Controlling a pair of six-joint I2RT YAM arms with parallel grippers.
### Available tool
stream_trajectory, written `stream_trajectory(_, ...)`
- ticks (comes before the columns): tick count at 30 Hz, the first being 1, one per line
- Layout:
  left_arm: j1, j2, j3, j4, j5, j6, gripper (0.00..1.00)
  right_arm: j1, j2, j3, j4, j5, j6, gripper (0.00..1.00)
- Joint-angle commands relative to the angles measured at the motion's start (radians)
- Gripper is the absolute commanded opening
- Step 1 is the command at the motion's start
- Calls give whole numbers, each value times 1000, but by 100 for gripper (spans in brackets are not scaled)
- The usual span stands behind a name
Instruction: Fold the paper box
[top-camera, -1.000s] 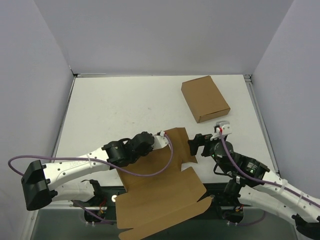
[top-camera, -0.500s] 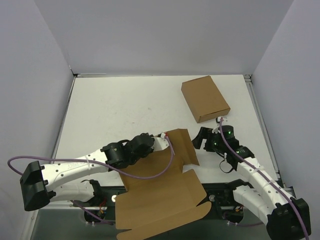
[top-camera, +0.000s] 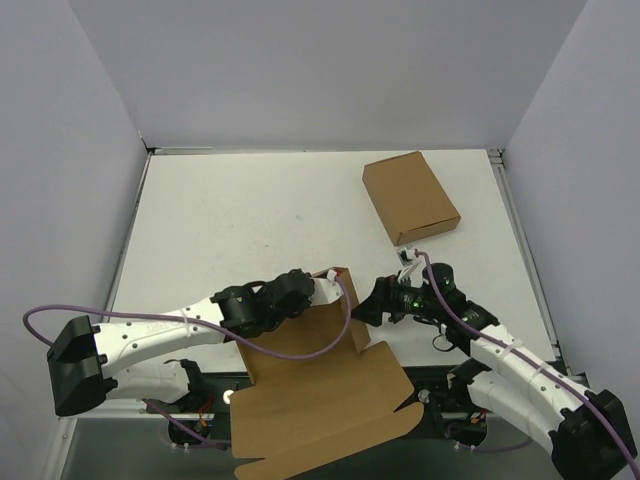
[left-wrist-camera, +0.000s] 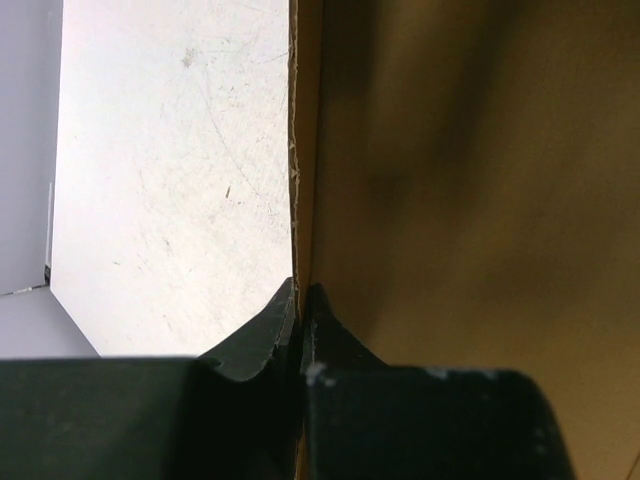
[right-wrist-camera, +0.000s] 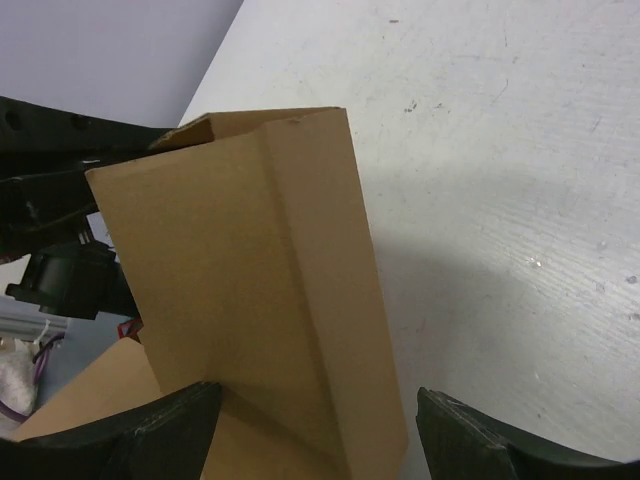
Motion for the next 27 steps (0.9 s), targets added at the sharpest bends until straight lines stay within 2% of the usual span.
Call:
stream_trajectory(1, -25, -23, 1, 58, -19, 8, 0, 16, 55, -34, 155, -37, -2, 81)
stream_trajectory(12, -35, -20, -1, 62, 0, 6, 0, 151, 213, -14, 265, 56, -90, 84)
stream_trajectory(21, -41, -26, -5, 62, -3, 8, 0, 317, 303, 28, 262, 375, -174, 84)
stream_trajectory(27, -41, -28, -8, 58, 1, 8, 0, 392, 326, 19, 289, 587, -176, 79)
